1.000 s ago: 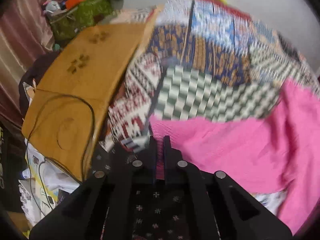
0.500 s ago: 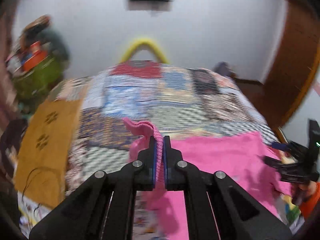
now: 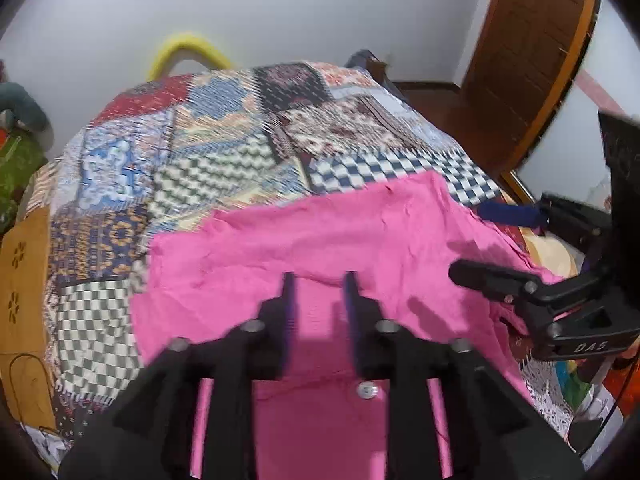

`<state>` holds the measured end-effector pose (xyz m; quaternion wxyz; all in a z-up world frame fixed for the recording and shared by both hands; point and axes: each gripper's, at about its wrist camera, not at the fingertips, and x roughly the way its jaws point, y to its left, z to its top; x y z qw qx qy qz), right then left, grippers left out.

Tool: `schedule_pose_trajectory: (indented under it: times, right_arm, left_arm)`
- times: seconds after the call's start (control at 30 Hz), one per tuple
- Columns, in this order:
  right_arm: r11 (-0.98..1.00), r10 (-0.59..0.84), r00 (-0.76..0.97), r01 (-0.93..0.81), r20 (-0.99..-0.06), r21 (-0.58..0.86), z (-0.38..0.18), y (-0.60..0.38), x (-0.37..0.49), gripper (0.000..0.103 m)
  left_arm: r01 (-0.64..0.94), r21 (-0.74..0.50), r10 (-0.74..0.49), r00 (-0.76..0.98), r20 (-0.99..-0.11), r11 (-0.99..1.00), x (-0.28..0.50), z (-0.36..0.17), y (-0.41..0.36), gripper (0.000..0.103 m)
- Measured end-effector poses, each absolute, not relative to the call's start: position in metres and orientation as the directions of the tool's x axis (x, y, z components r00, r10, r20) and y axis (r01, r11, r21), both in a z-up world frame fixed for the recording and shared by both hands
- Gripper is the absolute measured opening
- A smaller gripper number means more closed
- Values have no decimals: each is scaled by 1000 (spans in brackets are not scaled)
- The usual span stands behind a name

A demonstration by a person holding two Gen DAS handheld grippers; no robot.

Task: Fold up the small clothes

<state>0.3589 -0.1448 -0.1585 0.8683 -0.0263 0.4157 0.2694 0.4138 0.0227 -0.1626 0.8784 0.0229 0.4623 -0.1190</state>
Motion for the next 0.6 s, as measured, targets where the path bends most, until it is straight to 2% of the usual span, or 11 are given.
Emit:
schedule_pose_trajectory:
  times: [0.03, 0.07, 0.13, 0.23, 0.33, 0.43, 0.53, 0.6]
  right_arm:
    - [850, 449, 503, -495, -739, 179, -160, -141, 360, 71]
    - [847, 452, 498, -500, -740, 181, -161, -141, 361, 71]
    - [839, 459, 485, -511, -744, 185, -164, -134, 362, 71]
    - [822, 479, 462, -533, -746, 198, -171, -123, 365, 71]
    - [815, 477, 427, -543, -768, 204, -183, -111, 371, 71]
    - [818, 460, 412, -541, -787, 195, -194, -102, 373, 71]
    - [824, 435, 404, -540, -805, 174, -202, -97, 373, 71]
    - [834, 400, 407, -533, -821, 142, -207, -97, 374, 70]
  left_arm:
    - [215, -62, -176, 563, -807, 975, 412, -158, 29, 53]
    - [188, -43, -149, 597, -789, 981, 409, -152, 39, 59]
    - [143, -10, -99, 629, -771, 990, 406, -147, 58, 63]
    - [56, 28, -13, 628, -778, 998, 405, -157, 97, 64]
    - [-35, 26, 41, 562, -826, 999, 405, -195, 138, 64]
    - [-80, 76, 106, 491, -865, 994, 406, -233, 158, 64]
    - [-109, 92, 131, 441, -888, 990, 403, -267, 170, 65]
    - [-131, 73, 126, 466, -876, 989, 397, -272, 177, 70]
